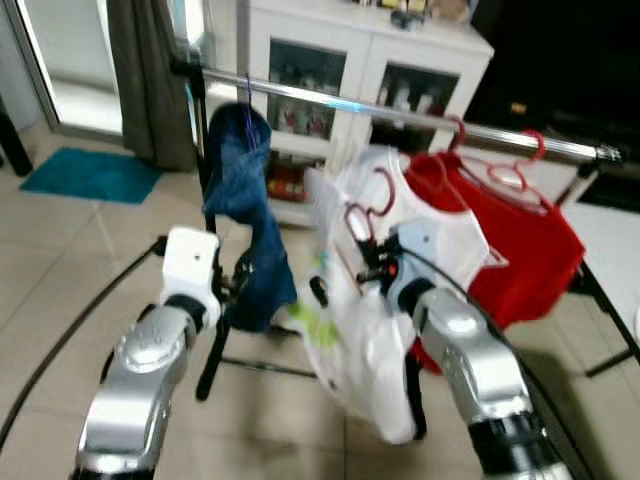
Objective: Hang hanger
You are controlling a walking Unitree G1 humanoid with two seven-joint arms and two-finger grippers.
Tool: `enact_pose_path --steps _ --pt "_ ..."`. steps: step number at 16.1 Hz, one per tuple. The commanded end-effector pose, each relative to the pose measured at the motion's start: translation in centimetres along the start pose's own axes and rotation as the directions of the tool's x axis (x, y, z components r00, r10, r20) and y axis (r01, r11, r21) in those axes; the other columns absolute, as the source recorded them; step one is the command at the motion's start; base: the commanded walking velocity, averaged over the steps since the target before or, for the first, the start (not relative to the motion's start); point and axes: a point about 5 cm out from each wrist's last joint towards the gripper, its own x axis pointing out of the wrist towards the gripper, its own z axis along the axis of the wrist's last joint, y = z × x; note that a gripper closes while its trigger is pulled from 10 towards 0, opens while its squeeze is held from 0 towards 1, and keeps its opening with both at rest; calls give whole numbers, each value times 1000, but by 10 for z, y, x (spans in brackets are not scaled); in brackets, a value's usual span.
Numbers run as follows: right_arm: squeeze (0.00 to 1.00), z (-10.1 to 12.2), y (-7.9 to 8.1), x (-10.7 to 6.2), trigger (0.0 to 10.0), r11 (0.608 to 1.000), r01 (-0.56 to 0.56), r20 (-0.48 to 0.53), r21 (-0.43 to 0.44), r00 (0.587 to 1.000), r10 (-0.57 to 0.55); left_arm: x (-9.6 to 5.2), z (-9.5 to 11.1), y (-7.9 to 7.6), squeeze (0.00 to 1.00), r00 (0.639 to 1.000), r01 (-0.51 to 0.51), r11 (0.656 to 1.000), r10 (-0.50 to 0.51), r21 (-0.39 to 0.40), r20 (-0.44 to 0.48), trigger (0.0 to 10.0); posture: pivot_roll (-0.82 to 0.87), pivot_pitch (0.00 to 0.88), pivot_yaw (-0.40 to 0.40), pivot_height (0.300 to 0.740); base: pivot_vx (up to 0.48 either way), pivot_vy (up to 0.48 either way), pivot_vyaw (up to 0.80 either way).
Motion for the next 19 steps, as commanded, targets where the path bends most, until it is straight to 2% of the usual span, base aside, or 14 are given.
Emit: enact_pose_path --steps 1,6,9,14,18,19 --pt "0 8 -16 -4 10000 998 62 40 -18 997 -61 3 7 -10 0 999 40 999 -40 -1 20 10000 -8 0 -122 740 375 0 0" --pt "0 15 -13 -2 10000 996 54 62 -66 997 -50 5 11 -11 0 998 51 998 -52 42 27 10000 -10 0 -120 740 379 0 0" --pt "0 18 -11 -2 10000 998 40 74 -41 997 -36 7 14 -10 0 998 53 998 -55 45 37 10000 -7 0 -116 740 379 0 0" --pt "0 10 -5 0 10000 999 28 53 20 998 -29 7 14 -10 0 996 89 994 -91 71 24 10000 15 0 -76 740 385 0 0" --pt "0 12 -1 1 10000 1000 23 54 -18 998 -22 9 15 -13 0 991 128 989 -130 75 20 10000 12 0 -44 740 383 0 0" --pt "0 20 -2 0 10000 999 31 83 -41 996 -27 11 14 -15 0 990 137 988 -139 75 19 10000 3 0 -39 740 360 0 0"
